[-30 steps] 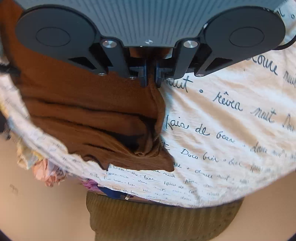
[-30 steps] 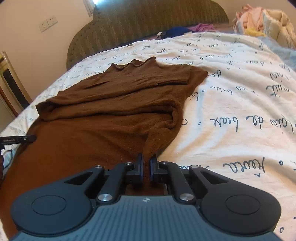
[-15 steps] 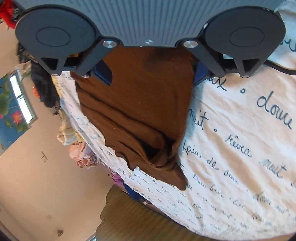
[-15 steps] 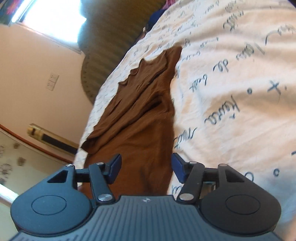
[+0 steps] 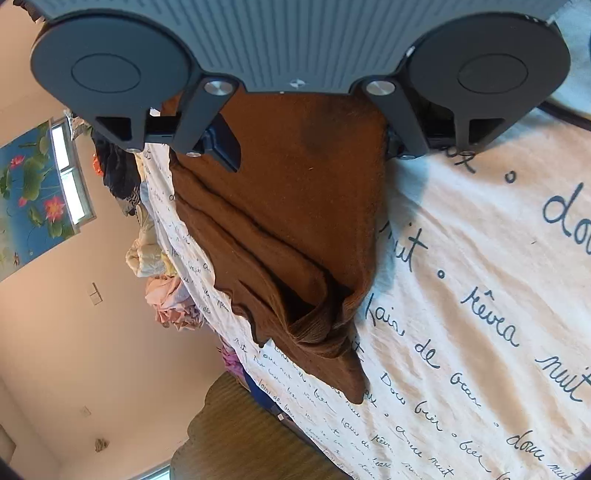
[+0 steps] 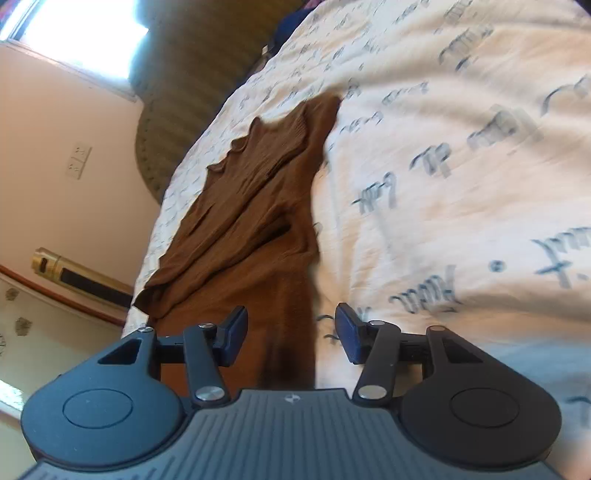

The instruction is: Fold small clothes

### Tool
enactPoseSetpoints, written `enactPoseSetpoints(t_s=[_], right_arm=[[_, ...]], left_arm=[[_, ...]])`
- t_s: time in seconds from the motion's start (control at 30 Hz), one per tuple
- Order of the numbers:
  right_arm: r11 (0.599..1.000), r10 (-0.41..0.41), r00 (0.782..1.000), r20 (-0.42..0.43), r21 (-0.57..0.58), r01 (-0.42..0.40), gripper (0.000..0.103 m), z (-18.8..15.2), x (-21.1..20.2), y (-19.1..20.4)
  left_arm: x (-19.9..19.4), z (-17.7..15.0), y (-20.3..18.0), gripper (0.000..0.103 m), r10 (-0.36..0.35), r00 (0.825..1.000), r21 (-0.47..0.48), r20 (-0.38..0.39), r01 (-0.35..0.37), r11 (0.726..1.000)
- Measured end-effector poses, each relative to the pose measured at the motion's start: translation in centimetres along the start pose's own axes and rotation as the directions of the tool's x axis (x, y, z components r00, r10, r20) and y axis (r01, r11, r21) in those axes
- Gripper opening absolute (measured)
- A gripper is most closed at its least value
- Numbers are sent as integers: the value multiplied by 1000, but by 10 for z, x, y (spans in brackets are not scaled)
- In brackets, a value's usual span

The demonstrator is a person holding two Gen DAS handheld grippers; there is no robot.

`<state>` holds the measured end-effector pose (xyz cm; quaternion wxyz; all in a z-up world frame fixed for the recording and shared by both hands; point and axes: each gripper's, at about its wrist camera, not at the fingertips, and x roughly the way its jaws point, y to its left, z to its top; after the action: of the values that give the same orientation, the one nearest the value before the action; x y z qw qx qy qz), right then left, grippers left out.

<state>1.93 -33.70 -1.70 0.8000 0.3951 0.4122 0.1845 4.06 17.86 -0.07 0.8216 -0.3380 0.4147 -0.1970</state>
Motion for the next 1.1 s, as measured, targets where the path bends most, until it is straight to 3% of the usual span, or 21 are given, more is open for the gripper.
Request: enactPoseSetpoints(t_s=[0.1, 0.13, 0.17, 0.23, 0.3, 0.4, 0.5, 0.67, 0.7, 0.77, 0.83, 0.9, 0.93, 0.97, 1.0, 1.03, 1.07, 1.1], right_arm=[[998, 55, 998, -43, 1, -55, 47, -3, 15, 4], [999, 33, 998, -44, -35, -35, 36, -6, 17, 8], [998, 4, 998, -61, -55, -7, 7, -8, 18, 8], [998, -6, 999, -47, -63, 3, 4, -13, 16, 3], [997, -4, 1000, -28, -82, 2, 4, -15, 10, 6], [994, -2, 1000, 30, -109, 6, 4, -11, -7, 14], [993, -77, 997, 27, -90, 80, 3, -7, -11, -2], [1000, 1, 1000, 27, 7, -1, 10, -11, -8, -13], [1000, -8, 1000, 13, 20, 8, 13, -13, -11, -11], [1000, -14, 1000, 8, 24, 14, 19, -20, -23, -8], [1000, 2, 1000, 7, 30, -2, 24, -29, -35, -7], [1000, -5, 999, -48, 8, 5, 24, -39, -34, -2], [1000, -20, 997, -74, -12, 19, 24, -42, -28, 2], [999, -20, 996, -88, -28, 17, 24, -46, -23, 6], [999, -9, 996, -88, -42, 6, 24, -48, -19, 9], [998, -6, 997, -80, -56, 2, 20, -49, -16, 13], [997, -15, 997, -75, -74, 10, 4, -49, -14, 16], [993, -36, 997, -71, -111, 28, 3, -50, -15, 21]], left_arm=[[0, -1, -5, 64, 21, 1000, 41, -14, -20, 999], [-2, -2, -4, 57, 24, 999, 45, -21, -23, 999], [-3, -2, -3, 50, 39, 999, 43, -25, -38, 998], [0, -1, 2, 2, 87, 995, 40, -43, -85, 996], [-1, -1, 6, 3, 89, 995, 28, -44, -88, 996], [-7, -6, -9, 3, 102, 995, 93, -15, -100, 991], [2, -9, -6, 7, 149, 988, 147, -31, -143, 979], [-8, -3, 17, 10, 60, 998, 38, -30, -59, 998], [-12, -5, 18, 14, 41, 998, 36, -40, -40, 999], [-22, -10, 21, 33, -10, 999, 14, -50, 11, 1000], [-31, -16, 21, 61, -69, 996, -3, -48, 69, 998], [-33, -21, 17, 73, -101, 994, -8, -39, 101, 995], [-30, -22, 12, 72, -83, 996, 4, -35, 83, 997], [-25, -23, 8, 69, -63, 997, 14, -38, 63, 998], [-20, -24, 3, 56, -38, 998, 23, -44, 39, 999], [-14, -23, 0, 14, -18, 998, 23, -67, 20, 1000], [-9, -23, -3, 7, 4, 994, 19, -109, -2, 1000], [-9, -25, -5, 3, 31, 993, 33, -113, -27, 999]])
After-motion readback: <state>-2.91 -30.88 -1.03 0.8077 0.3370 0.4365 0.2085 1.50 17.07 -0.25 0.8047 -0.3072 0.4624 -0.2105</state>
